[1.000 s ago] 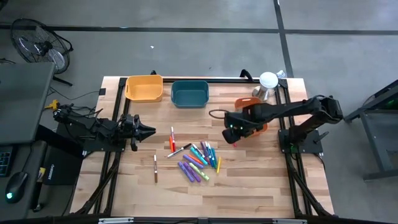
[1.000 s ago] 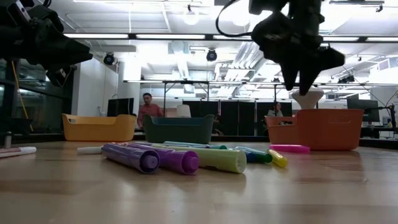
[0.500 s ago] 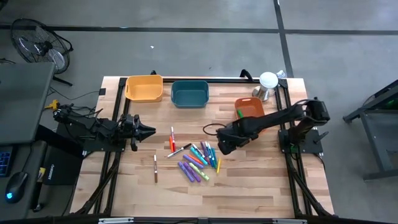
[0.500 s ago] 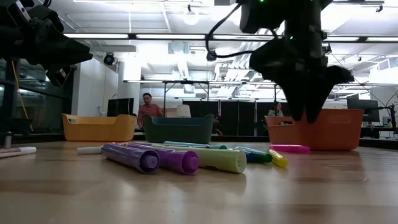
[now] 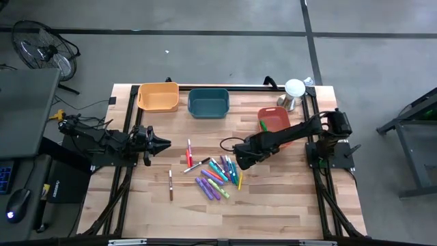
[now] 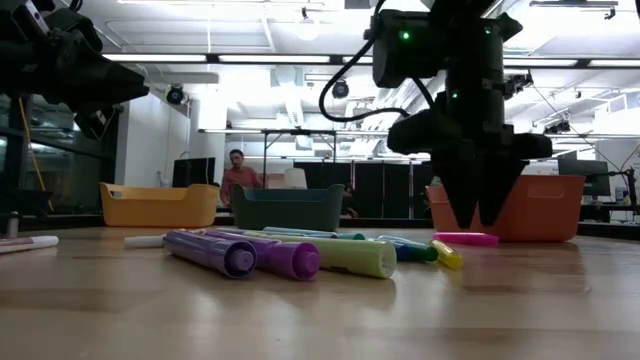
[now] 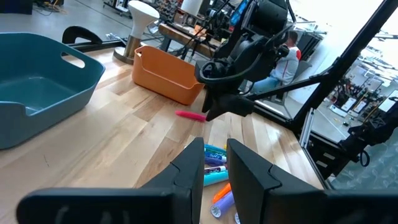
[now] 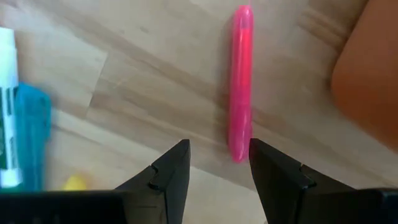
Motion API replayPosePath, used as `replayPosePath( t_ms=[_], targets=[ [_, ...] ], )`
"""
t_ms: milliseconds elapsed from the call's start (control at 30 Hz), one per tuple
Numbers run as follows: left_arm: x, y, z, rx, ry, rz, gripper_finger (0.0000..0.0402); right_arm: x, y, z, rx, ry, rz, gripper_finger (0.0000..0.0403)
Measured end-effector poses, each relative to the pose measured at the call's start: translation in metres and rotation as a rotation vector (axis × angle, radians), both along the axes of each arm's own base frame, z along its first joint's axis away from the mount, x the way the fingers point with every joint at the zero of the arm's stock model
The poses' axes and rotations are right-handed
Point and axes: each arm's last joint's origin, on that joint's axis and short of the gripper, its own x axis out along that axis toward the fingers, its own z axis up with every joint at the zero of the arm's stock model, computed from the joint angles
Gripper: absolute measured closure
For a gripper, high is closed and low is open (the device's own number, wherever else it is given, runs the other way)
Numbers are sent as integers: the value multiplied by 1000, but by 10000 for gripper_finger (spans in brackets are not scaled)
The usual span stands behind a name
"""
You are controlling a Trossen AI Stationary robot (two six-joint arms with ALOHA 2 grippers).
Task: Pick & Place Markers
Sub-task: Put the pink pen into the blue bin
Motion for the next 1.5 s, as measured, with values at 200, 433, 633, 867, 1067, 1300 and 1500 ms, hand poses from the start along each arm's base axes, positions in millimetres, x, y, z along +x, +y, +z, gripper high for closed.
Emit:
replayPosePath(
  t_ms=[200, 433, 633, 867, 1067, 1300, 1500],
  targets=[
    [0, 0, 0, 0, 0, 0, 335, -1, 0, 0, -11, 16, 1, 249],
    [0, 0, 0, 0, 0, 0, 335, 2, 0, -13, -13, 51, 36, 249],
    [0, 0, 0, 0, 0, 0, 335, 5, 0, -20, -8, 56, 35, 249],
    [0, 0, 0, 0, 0, 0, 335, 9, -3, -23, 43, 42, 27, 254],
    [0, 0, 0, 0, 0, 0, 335, 10, -4, -24, 60, 33, 17, 288],
    [0, 0, 0, 0, 0, 0, 335, 11, -3, -24, 73, 25, 15, 352],
    [0, 0, 0, 0, 0, 0, 335, 11, -3, -24, 83, 26, 16, 370]
  ],
)
